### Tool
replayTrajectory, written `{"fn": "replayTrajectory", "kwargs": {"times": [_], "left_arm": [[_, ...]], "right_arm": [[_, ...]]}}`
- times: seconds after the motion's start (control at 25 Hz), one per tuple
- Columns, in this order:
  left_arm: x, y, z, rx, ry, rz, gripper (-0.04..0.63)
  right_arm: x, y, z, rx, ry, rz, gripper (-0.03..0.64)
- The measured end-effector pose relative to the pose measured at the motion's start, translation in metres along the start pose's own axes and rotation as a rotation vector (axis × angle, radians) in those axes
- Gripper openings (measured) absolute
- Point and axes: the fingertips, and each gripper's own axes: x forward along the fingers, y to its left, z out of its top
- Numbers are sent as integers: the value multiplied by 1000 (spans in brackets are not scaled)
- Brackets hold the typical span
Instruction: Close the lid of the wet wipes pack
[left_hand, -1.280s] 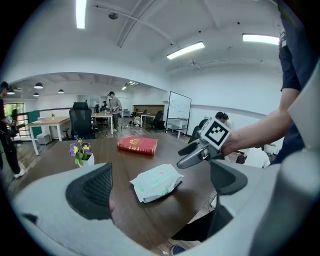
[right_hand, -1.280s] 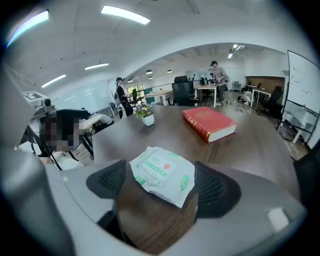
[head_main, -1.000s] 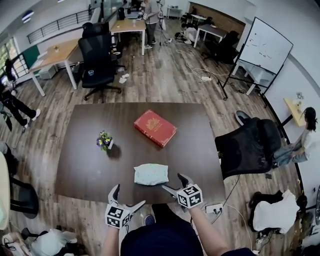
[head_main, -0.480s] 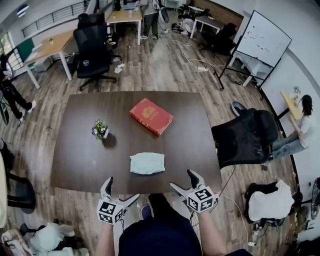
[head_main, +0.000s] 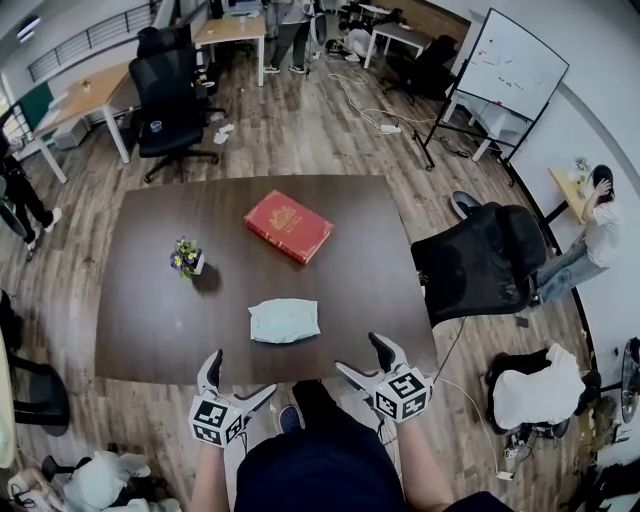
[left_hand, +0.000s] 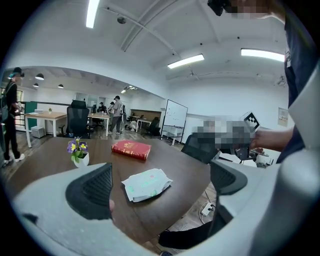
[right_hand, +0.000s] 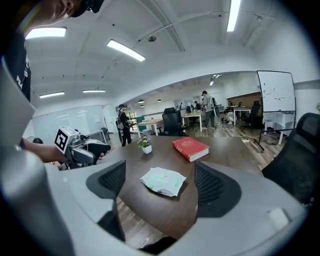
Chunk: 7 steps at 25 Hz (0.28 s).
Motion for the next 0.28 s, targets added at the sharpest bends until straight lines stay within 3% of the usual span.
{"fn": "replayTrajectory", "kwargs": {"times": [0.28], "left_arm": [[-2,1,7,1,-13,-9,600]], "right_arm": [[-10,4,2,3,-1,7,445]]}}
